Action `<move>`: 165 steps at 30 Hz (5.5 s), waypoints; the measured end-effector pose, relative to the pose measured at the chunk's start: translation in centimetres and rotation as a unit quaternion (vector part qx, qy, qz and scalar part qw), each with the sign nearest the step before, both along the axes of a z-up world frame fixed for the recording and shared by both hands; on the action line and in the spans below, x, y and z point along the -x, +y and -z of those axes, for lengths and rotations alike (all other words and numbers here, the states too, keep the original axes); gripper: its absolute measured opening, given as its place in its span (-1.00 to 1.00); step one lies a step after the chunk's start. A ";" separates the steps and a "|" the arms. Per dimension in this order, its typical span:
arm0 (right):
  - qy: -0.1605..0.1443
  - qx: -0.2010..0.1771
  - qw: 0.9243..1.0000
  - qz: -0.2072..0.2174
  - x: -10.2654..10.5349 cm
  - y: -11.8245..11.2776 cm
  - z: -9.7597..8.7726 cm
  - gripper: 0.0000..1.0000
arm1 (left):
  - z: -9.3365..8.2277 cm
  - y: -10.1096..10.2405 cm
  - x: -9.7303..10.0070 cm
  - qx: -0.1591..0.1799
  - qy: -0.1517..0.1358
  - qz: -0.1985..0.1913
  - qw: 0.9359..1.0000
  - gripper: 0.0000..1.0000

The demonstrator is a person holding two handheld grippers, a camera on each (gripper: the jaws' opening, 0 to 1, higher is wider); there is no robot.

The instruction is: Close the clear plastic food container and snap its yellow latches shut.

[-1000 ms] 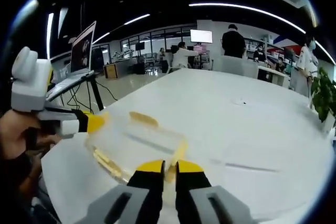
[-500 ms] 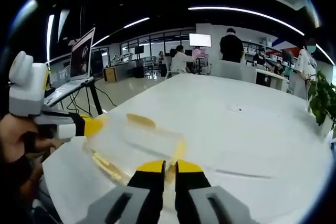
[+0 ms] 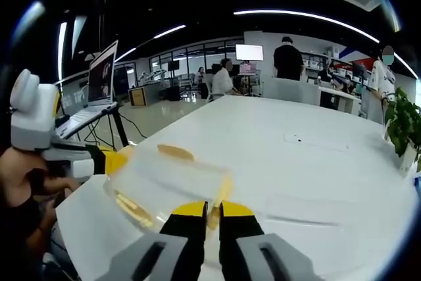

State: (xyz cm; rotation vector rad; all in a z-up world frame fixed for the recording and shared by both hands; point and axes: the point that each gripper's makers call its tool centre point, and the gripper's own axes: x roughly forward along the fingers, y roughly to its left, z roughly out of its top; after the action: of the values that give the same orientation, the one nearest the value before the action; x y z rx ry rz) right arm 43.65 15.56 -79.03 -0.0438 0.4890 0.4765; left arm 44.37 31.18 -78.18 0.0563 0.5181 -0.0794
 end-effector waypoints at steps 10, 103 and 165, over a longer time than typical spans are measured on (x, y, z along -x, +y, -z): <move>0.001 0.001 1.000 -0.002 0.2 0.0 0.1 -0.96 | -0.2 0.0 0.2 0.000 -0.001 -0.001 1.000 -0.97; -0.001 0.011 0.994 0.111 0.0 -17.0 -0.7 -1.00 | 0.1 -17.1 -1.0 0.044 0.007 0.086 0.995 -0.93; 0.028 0.018 0.986 0.166 0.3 -21.6 1.6 -1.00 | 1.9 -21.6 -0.9 0.075 0.036 0.122 0.989 -0.91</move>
State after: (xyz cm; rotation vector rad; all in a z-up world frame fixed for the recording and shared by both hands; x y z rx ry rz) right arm 43.34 -6.05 -80.64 0.0158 0.5480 0.1415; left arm 45.23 9.54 -80.13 -0.0299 0.5742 -0.3603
